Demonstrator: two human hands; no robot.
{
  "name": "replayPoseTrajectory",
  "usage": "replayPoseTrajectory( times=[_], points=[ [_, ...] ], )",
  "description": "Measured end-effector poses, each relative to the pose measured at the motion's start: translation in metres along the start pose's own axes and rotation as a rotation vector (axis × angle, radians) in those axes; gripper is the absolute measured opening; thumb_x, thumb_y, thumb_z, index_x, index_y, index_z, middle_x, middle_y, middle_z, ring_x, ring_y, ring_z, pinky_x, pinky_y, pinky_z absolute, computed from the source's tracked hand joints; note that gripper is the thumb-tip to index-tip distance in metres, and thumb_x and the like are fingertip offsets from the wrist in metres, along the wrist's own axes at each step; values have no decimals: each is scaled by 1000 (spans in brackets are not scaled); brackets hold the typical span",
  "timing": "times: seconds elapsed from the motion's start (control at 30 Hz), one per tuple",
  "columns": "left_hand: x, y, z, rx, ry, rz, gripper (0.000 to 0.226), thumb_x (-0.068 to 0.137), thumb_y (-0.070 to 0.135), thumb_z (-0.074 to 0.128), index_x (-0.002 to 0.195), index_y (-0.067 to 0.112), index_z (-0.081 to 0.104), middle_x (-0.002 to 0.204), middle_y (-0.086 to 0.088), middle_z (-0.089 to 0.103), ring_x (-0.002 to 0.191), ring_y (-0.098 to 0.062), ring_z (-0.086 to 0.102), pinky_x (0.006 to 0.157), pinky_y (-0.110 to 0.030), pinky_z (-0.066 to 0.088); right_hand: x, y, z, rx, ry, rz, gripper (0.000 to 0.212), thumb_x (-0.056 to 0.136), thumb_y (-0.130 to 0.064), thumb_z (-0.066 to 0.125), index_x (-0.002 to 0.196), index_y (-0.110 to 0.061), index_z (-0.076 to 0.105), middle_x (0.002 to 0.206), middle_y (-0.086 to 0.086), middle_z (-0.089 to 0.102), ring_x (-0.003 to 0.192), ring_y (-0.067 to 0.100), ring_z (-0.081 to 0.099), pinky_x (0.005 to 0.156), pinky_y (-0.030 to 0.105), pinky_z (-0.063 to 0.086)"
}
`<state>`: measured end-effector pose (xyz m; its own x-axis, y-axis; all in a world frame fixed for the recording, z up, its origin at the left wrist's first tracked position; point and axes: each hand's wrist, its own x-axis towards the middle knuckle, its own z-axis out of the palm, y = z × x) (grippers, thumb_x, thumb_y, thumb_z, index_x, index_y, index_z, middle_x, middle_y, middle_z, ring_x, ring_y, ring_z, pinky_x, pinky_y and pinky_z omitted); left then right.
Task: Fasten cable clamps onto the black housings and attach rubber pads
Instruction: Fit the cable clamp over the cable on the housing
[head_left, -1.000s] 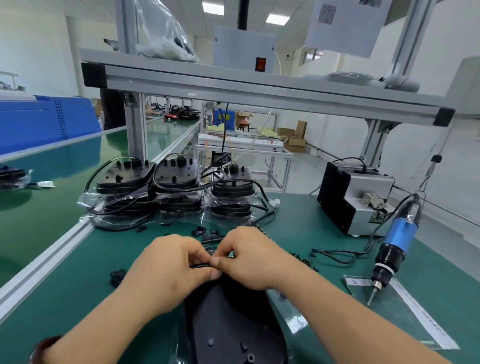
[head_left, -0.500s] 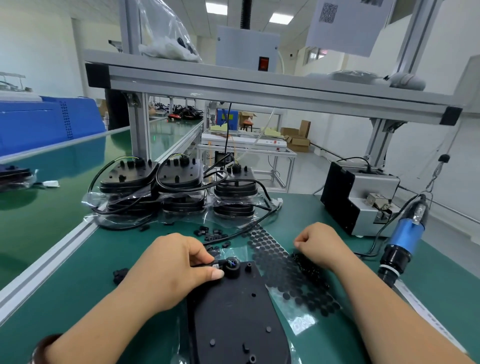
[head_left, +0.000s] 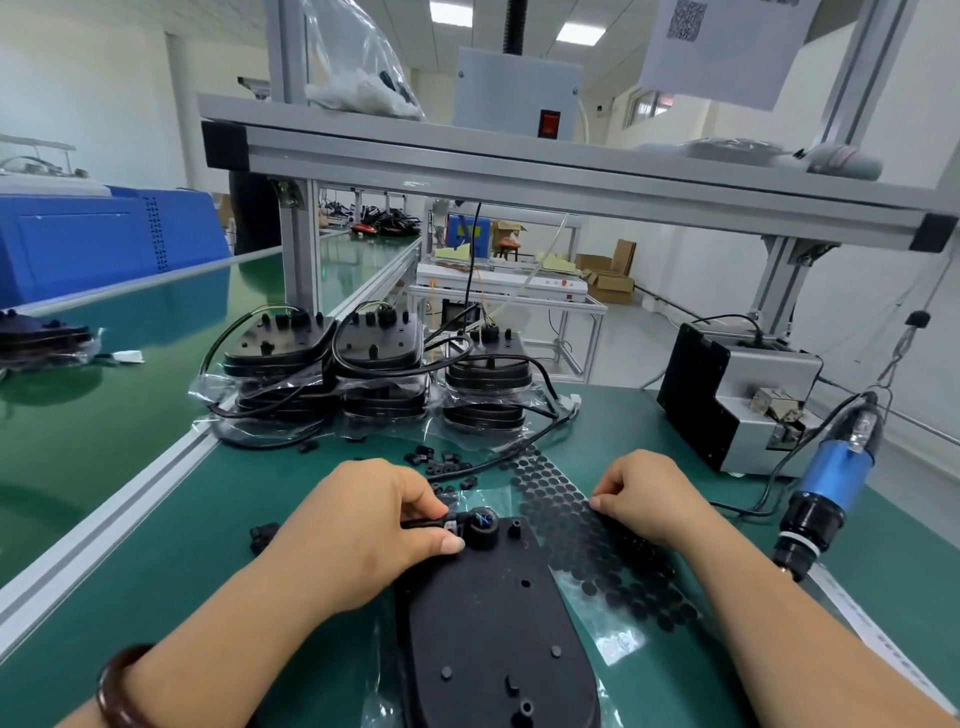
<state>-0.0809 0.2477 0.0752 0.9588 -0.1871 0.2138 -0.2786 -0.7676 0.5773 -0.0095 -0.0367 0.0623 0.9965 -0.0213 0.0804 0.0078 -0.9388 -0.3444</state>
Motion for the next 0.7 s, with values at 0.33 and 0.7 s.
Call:
replayPoseTrajectory(
  times=[0.33, 0.7],
  points=[
    [0, -3, -2, 49, -16, 47, 26, 66, 52, 79, 86, 37, 69, 81, 19, 67, 78, 4, 62, 78, -23, 54, -10, -18, -12, 444, 211, -55, 15, 86, -25, 71, 71, -25, 70, 69, -5, 69, 67, 10, 63, 68, 28, 53],
    [1, -5, -3, 86, 27, 147, 29, 69, 54, 76, 92, 37, 69, 84, 20, 68, 81, 6, 61, 79, -27, 54, -54, -91, -1, 850, -43, -378, 18, 82, -3, 73, 78, -21, 71, 63, -8, 67, 61, 4, 60, 63, 17, 50]
  ],
)
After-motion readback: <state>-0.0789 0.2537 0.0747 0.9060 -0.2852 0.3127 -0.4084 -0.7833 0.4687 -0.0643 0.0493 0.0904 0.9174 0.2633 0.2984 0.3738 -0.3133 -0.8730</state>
